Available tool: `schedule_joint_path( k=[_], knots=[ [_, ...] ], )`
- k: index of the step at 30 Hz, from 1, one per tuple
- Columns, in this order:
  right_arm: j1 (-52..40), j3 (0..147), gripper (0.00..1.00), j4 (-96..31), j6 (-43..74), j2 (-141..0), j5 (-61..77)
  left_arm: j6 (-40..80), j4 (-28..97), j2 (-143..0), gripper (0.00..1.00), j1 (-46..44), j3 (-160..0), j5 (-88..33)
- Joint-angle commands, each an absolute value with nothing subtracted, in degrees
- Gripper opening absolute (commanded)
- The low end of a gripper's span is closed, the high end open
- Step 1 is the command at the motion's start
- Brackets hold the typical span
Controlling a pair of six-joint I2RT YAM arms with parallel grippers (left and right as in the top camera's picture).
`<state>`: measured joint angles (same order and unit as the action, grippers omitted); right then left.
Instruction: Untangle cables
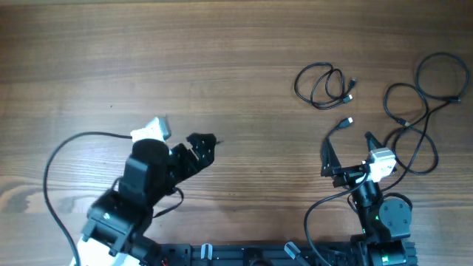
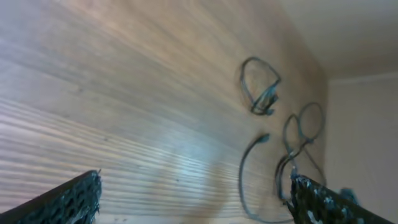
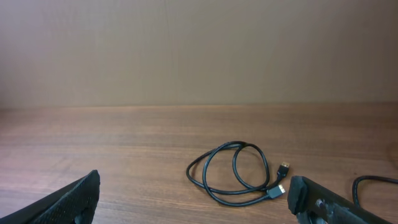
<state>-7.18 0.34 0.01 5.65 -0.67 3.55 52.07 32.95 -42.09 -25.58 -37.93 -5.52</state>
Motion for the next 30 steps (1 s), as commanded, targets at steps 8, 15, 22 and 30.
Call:
schedule_joint_path(
  k=[8,15,22,30],
  knots=[
    [-7.2,0.3,1.0,0.1,4.5,-0.3,2.8,51.4,-1.7,-19.2,1.0,-21.0,-6.1,-3.1],
    [-7.2,0.3,1.0,0.1,4.5,-0.3,2.8,49.1,-1.9,-10.8,1.0,-20.1,-3.5,-2.4],
    [-7.2,0.3,1.0,0.1,4.5,-0.3,2.8,48.3,0.1,-3.0,1.0,-18.3,-0.3,-2.2],
    [-7.2,0.3,1.0,0.1,4.5,-0.3,2.8,39.6,4.4,-0.2,1.0,-14.3,-0.3,-2.3]
  ],
)
